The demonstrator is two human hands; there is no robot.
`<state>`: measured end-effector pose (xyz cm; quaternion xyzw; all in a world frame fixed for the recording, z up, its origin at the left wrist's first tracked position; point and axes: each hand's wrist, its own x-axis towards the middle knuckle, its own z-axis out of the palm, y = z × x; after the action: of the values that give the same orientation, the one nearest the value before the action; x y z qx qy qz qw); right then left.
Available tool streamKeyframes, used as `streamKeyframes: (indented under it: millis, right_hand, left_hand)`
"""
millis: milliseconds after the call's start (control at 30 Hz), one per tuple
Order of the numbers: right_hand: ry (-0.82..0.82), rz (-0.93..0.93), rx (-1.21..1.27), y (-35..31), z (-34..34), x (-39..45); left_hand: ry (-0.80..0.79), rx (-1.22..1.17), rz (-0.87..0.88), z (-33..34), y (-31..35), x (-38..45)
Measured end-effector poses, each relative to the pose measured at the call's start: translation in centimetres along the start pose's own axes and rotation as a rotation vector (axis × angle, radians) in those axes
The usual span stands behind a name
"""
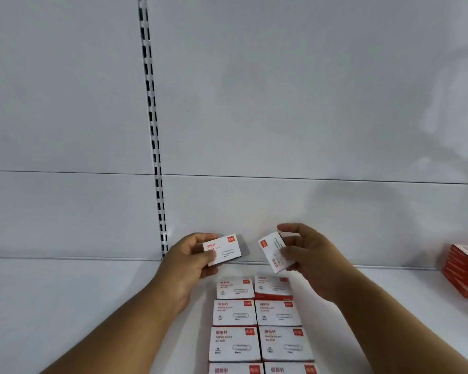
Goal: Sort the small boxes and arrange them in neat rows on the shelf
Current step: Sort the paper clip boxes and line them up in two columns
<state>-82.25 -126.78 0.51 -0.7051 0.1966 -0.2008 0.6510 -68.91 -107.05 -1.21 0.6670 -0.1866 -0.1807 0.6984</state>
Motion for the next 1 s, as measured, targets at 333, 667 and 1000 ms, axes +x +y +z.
streamKeyframes:
  millis: [333,667,1000]
  right_hand:
    - [0.243,0.054,-0.081,0.6,1.2,0.6]
    - [0.156,0.112,-0.653,2.2,0.9,1.2]
    - [-0.020,-0.016,-0.957,2.4,1.2,0.9]
  left_hand:
    - [-0.004,0.276,0.082,0.8,-0.7,0.3]
    - [-0.051,0.795,0.167,1.5,-1.7,1.4]
    - [-0.108,0.925,0.312,1.6,-2.3,1.4]
